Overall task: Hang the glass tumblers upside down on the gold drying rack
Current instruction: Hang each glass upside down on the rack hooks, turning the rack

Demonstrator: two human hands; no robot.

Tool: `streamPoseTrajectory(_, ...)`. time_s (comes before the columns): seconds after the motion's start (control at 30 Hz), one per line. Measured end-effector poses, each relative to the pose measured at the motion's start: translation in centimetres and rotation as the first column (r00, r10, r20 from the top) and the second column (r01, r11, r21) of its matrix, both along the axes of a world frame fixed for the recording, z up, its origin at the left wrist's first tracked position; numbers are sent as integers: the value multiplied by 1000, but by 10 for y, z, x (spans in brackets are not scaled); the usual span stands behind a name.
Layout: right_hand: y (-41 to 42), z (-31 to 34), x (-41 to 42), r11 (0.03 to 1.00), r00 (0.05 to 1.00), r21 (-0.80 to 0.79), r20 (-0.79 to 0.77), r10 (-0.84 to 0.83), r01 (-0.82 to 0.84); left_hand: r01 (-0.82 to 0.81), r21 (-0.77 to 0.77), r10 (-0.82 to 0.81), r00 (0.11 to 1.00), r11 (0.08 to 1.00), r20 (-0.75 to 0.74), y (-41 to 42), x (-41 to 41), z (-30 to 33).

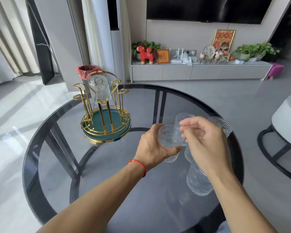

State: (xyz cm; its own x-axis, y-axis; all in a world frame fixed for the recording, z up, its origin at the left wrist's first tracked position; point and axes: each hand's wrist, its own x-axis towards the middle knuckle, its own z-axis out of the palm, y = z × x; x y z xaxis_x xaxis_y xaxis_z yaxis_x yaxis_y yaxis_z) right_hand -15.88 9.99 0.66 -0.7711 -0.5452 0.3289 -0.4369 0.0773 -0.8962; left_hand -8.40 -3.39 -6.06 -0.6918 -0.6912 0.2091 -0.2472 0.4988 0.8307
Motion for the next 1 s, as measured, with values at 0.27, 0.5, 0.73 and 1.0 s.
streamPoseTrajectory(0.27, -31, -30, 43, 953, 976, 212, 12, 216, -214, -140, 342, 200, 969, 929, -146, -53, 61, 21)
streamPoseTrajectory(0.5, -70, -34, 53, 945, 784, 37, 569, 248, -325, 12, 580, 190, 939, 815, -286, -57, 80, 31)
streamPoseTrajectory(0.73, -70, -33, 50, 913, 565, -317, 717, 408, -257, 126, 553, 51, 954, 823, -295, -72, 96, 26)
streamPoseTrajectory(1.0, -87, 11, 24, 973, 965, -226, 246, 91, -34, -167, -315, 230, 958, 934, 174, -105, 120, -18)
